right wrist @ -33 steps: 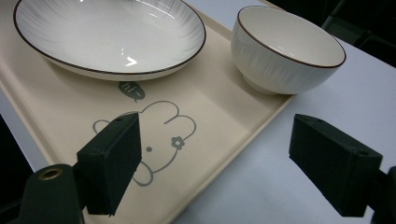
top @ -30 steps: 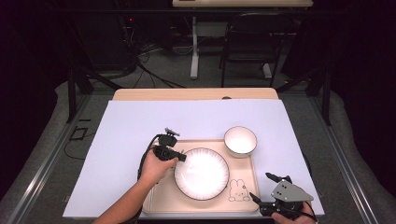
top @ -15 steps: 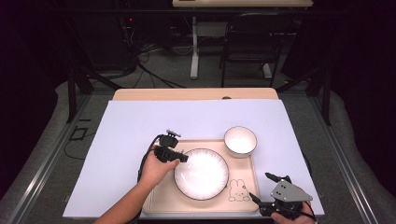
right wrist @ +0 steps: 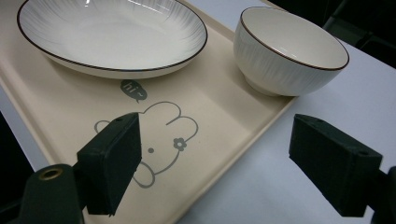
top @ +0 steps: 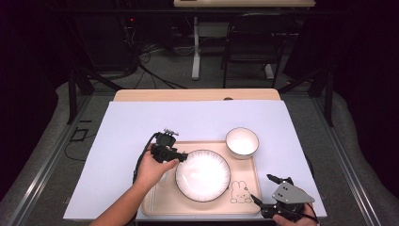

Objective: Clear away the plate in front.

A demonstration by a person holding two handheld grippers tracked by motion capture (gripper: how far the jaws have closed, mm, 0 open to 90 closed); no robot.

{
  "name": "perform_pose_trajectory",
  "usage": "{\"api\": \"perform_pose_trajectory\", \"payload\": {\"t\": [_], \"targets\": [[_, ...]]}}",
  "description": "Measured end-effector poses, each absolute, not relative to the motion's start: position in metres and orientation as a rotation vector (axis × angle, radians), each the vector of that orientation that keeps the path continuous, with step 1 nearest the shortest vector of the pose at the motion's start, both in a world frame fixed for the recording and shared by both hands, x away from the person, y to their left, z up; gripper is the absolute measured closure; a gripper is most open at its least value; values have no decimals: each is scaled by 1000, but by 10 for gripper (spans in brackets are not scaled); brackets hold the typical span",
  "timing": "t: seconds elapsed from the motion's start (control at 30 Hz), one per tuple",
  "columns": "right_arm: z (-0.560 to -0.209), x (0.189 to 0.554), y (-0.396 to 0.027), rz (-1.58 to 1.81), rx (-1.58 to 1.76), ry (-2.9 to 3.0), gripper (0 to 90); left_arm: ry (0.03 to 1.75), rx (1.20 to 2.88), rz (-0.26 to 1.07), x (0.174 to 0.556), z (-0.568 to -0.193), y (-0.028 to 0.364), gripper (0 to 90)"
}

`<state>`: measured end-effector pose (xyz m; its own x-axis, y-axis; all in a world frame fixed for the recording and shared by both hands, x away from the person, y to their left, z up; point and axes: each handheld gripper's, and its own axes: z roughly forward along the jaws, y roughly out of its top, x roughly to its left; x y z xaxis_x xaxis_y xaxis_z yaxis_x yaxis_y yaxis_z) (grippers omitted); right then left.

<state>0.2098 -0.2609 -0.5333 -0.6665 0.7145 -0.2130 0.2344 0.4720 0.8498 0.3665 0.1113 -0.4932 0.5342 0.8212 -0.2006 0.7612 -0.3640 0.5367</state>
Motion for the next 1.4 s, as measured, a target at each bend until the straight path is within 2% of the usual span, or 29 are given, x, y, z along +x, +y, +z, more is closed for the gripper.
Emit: {"api": "perform_pose_trajectory", "payload": {"t": [0.63,0.9,1.4], "targets": [[-533,210,-260,1131,786,2167,166,1400,2092,194,350,-468,161,447],[-534,210,-260,1131,788,2167,166,1491,2045,252,344,-478,186,447],[-534,211,-259,1131,784,2170,166,1631,1924,275,335,-501,222,449]]}}
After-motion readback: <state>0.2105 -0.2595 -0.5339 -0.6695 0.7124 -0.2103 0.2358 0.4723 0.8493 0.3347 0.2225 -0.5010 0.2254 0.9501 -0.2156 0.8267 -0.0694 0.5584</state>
